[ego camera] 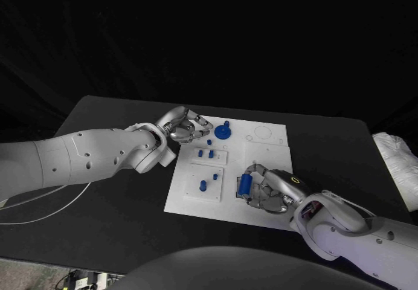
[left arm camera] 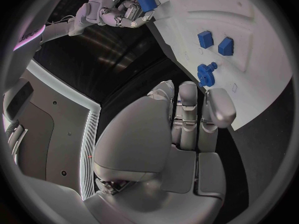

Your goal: Assemble the parts on the task board

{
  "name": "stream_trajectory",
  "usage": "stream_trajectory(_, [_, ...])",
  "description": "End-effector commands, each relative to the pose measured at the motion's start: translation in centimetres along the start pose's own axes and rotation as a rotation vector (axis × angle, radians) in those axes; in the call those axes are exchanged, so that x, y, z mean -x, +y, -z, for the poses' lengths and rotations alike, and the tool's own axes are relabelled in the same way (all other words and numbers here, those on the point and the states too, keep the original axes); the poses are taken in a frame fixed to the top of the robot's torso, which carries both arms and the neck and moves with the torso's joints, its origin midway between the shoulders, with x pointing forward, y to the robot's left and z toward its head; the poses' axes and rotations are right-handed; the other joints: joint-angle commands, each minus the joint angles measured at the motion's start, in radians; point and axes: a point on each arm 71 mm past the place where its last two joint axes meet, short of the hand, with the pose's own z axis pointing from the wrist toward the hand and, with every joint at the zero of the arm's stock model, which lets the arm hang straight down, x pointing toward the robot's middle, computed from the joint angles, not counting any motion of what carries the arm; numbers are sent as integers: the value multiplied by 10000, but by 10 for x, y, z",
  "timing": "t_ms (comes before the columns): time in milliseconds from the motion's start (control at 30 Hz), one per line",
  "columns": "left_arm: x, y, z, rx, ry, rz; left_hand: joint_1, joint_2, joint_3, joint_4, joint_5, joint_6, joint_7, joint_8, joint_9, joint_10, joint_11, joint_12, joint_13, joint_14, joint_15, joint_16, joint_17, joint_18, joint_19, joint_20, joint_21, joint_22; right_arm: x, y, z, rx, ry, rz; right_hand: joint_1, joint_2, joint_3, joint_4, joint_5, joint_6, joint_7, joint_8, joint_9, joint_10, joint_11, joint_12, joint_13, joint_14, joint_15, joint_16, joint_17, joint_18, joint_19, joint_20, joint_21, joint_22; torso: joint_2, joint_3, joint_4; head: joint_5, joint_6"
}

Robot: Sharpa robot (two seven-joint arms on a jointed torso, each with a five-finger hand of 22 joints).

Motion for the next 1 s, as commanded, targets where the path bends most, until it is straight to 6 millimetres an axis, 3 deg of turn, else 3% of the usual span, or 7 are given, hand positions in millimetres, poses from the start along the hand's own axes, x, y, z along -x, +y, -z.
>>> stream_trajectory(33, [-2, -1, 0, -45, 180, 66, -9, 86, 54, 19, 34, -19, 74, 56, 14, 10, 65, 27, -17, -52, 13, 42, -10, 60, -17, 34, -63, 1398, -4, 1, 0, 40, 333, -121, -95, 7, 115, 50, 13, 72, 113, -163, -112, 1058, -50, 39, 2627, 1060, -41, 34, 2628, 175, -67, 4, -51, 1381, -1, 1, 9, -20, 0])
stream_trajectory(533, [-3, 0, 0, -19, 201, 78, -9, 86, 54, 19, 34, -19, 74, 56, 14, 10, 65, 27, -17, -52, 13, 42, -10, 60, -17, 34, -63, 1398, -8, 0, 1, 20, 841, -136, -153, -95, 475, -14, 123, -611, 138, -1441, -1466, 1058, -66, 39, 2627, 1060, -42, 34, 2628, 194, -155, 9, -146, 1362, 7, -2, 8, -4, 0])
stream_trajectory(800, [-4, 1, 0, -6, 221, 84, -28, 87, 53, 22, 49, -31, 77, 52, 13, 8, 71, 26, -17, -58, 21, 42, -15, 59, -16, 40, -61, 1400, -9, 1, 1, 61, 972, -151, -278, -165, 557, 4, 168, -1184, 157, -3138, -2773, 1058, -65, 39, 2627, 1060, -44, 34, 2628, 186, -154, 6, -135, 1370, -1, 1, -2, 10, 0])
stream_trajectory(933, [-3, 1, 0, 19, 215, 80, -28, 87, 53, 22, 49, -31, 77, 52, 13, 8, 71, 26, -17, -58, 21, 42, -15, 59, -16, 40, -61, 1400, -9, 1, 1, 76, 966, -157, -385, -193, 541, 45, 151, -1265, 192, -3487, -3047, 1058, -36, 39, 2627, 1060, -22, 34, 2628, 186, -161, 19, -143, 1368, 2, 0, 0, -5, 0])
stream_trajectory(1000, [-3, 2, 0, 30, 206, 75, -28, 87, 53, 22, 49, -31, 77, 52, 13, 8, 71, 26, -17, -58, 21, 42, -15, 59, -16, 40, -61, 1400, -9, 1, 1, 82, 963, -161, -480, -206, 497, 55, -104, -1348, 206, -3777, -3258, 1058, -16, 39, 2627, 1060, -5, 34, 2628, 187, -166, 34, -150, 1366, 3, 1, 0, -11, 0])
